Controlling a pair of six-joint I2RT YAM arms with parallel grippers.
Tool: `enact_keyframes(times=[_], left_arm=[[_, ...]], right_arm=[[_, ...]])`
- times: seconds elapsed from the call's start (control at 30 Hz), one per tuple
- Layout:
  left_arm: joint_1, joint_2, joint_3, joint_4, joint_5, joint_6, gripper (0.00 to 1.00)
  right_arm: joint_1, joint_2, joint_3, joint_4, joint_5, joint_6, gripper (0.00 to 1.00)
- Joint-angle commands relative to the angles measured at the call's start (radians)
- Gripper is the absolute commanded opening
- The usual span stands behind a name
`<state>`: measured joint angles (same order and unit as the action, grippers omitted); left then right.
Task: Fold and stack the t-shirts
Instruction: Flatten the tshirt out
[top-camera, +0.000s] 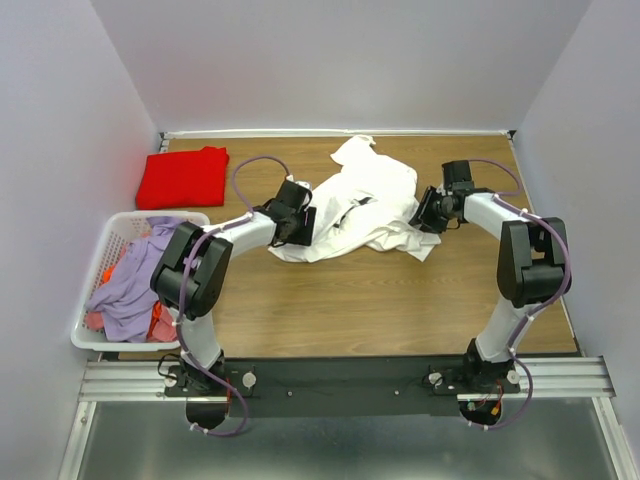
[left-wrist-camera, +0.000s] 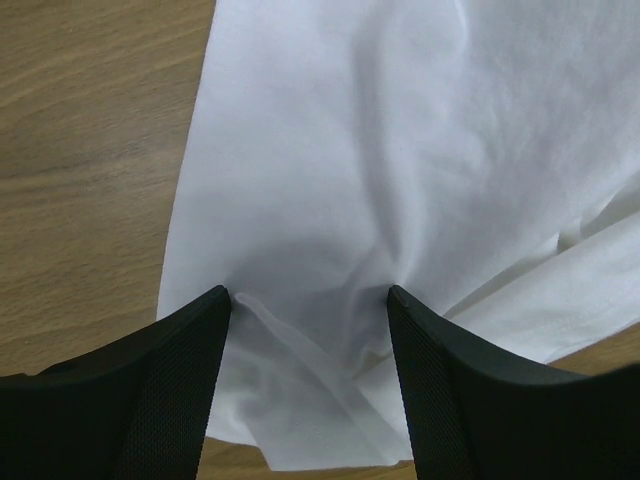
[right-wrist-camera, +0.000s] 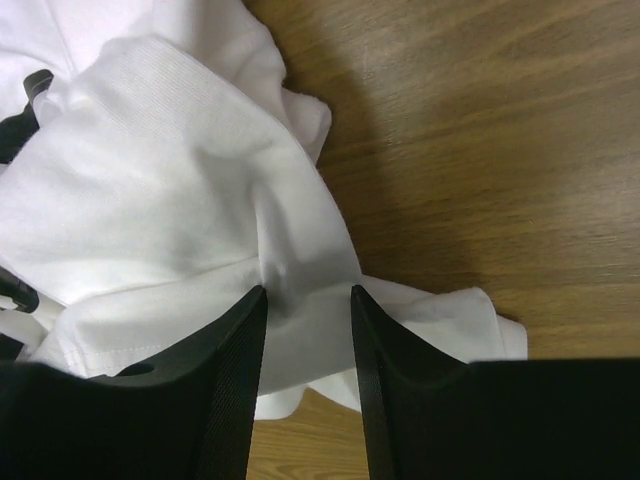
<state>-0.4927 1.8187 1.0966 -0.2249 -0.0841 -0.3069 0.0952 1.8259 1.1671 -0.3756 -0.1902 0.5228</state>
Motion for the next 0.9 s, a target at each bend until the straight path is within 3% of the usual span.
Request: enact_keyframes(times=[0.0,0.2,0.53,0.87], left_arm=[[0.014,0.047,-0.004,-0.050,-0.006,0.005,0.72],[0.049,0.022,-0.053,-0.044,-0.035,0.002,0.72],[0.134,0.017,-0.046,-0.037,-0.069,-0.020,0.72],[0.138,0.122,0.157,-0.030,-0.088,-0.020,0.75]], right_arm=[[-0.015,-0.034,-0.027,0.010,0.002,-0.004,0.47],[-0.014,-0.031,-0.056,0.047,-0.092,-0.007,0.44],[-0.014,-0.063,-0.090,0.052,-0.044,-0.032,0.49],[-0.014,-0.002,0.005,0.067,-0.118,-0.075,0.50]])
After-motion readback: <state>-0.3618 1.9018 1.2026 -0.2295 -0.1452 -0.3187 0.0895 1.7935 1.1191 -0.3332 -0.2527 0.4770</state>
